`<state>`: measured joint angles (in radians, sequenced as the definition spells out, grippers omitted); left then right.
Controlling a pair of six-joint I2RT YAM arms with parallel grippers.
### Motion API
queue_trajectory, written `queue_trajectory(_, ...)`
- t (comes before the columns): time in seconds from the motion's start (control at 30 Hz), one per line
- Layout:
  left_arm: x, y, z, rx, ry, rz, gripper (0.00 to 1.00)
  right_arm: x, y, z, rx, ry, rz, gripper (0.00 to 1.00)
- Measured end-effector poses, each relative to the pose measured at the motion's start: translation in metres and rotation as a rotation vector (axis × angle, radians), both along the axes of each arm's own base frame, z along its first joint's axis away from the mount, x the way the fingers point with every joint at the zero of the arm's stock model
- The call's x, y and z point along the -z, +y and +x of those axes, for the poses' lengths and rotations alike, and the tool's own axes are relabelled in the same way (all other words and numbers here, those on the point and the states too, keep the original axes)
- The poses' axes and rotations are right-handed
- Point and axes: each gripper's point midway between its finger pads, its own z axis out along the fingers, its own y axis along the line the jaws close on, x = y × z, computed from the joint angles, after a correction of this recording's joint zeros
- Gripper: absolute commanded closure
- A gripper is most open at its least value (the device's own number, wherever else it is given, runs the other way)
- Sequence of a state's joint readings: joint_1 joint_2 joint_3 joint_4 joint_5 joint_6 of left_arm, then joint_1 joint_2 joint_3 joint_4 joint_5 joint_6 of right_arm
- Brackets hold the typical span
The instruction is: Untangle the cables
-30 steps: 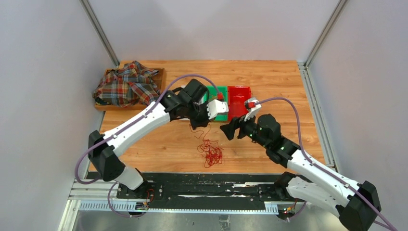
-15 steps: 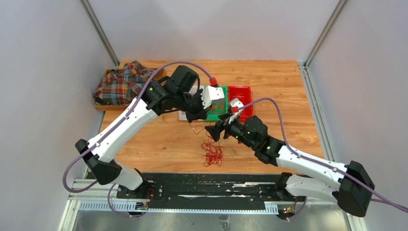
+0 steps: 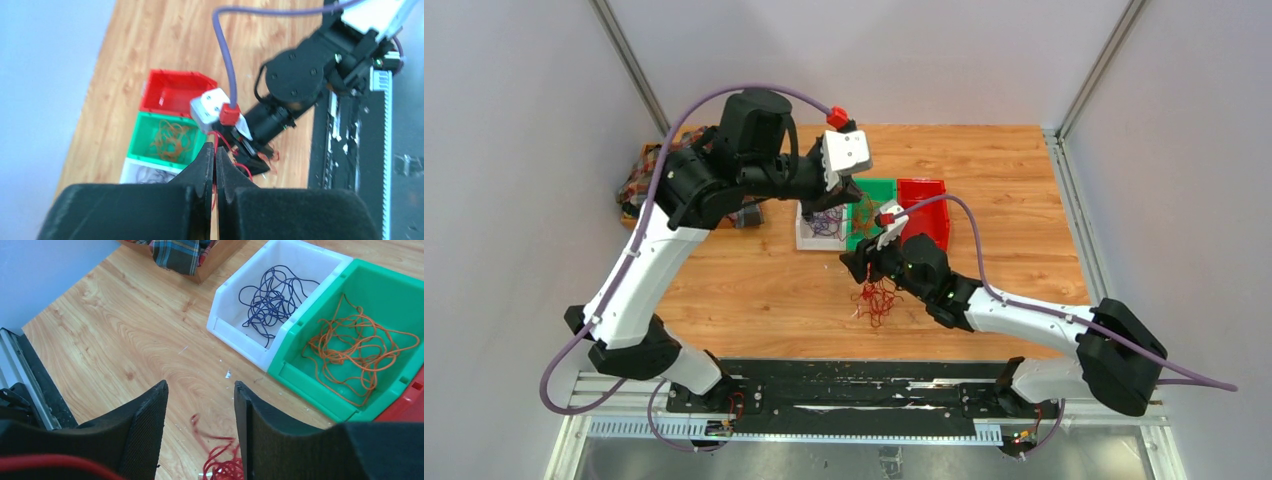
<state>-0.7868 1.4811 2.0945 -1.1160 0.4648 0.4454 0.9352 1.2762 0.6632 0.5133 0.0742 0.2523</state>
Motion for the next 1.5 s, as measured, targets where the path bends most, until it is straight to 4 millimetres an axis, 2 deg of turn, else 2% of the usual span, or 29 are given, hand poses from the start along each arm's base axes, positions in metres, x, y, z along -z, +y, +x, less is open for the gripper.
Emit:
queue_trajectory(0.2,-0.064,0.005,0.019,-0.095,-0.173,-0.116,1.0,0.007,0.001,-0.004,0.011,0.035,0.044,0.46)
queue_trajectory(0.33,-0.106,0.015,0.038,-0.207,-0.315,-0.22,0.99,0.024,0.001,-0.013,0.01,0.072,0.033,0.46)
queue_trajectory(0.47,-0.138,0.026,0.046,-0.29,-0.426,-0.329,0.99,0.041,0.004,-0.015,0.02,0.12,0.02,0.46)
queue_trajectory(0.5,-0.151,0.029,0.048,-0.316,-0.463,-0.371,0.99,0.046,0.005,-0.015,0.02,0.13,0.015,0.46)
queue_trajectory(0.7,-0.2,0.045,0.049,-0.387,-0.587,-0.503,0.99,0.081,0.011,-0.029,0.007,0.206,-0.029,0.46)
queue_trajectory(0.93,-0.243,0.065,0.052,-0.478,-0.736,-0.603,0.99,0.121,0.006,-0.038,0.039,0.29,-0.065,0.59)
queue_trajectory(1.03,-0.264,0.076,0.049,-0.506,-0.811,-0.645,1.0,0.129,0.005,-0.043,0.046,0.312,-0.072,0.66)
queue_trajectory(1.17,-0.309,0.096,0.04,-0.563,-0.958,-0.74,1.0,0.132,0.009,-0.048,0.047,0.323,-0.068,0.69)
queue_trajectory(1.2,-0.319,0.101,0.037,-0.577,-0.99,-0.766,1.0,0.134,0.009,-0.049,0.05,0.328,-0.071,0.66)
queue_trajectory(1.27,-0.338,0.111,0.03,-0.601,-1.045,-0.817,0.99,0.136,0.009,-0.051,0.052,0.333,-0.077,0.52)
queue_trajectory(1.33,-0.349,0.118,0.025,-0.611,-1.073,-0.847,1.0,0.138,0.007,-0.052,0.055,0.339,-0.087,0.41)
queue_trajectory(1.4,-0.35,0.12,0.021,-0.604,-1.08,-0.85,1.0,0.136,0.005,-0.053,0.054,0.338,-0.095,0.33)
queue_trajectory(1.5,-0.333,0.113,0.022,-0.569,-1.056,-0.809,1.0,0.109,0.0,-0.055,0.037,0.298,-0.086,0.24)
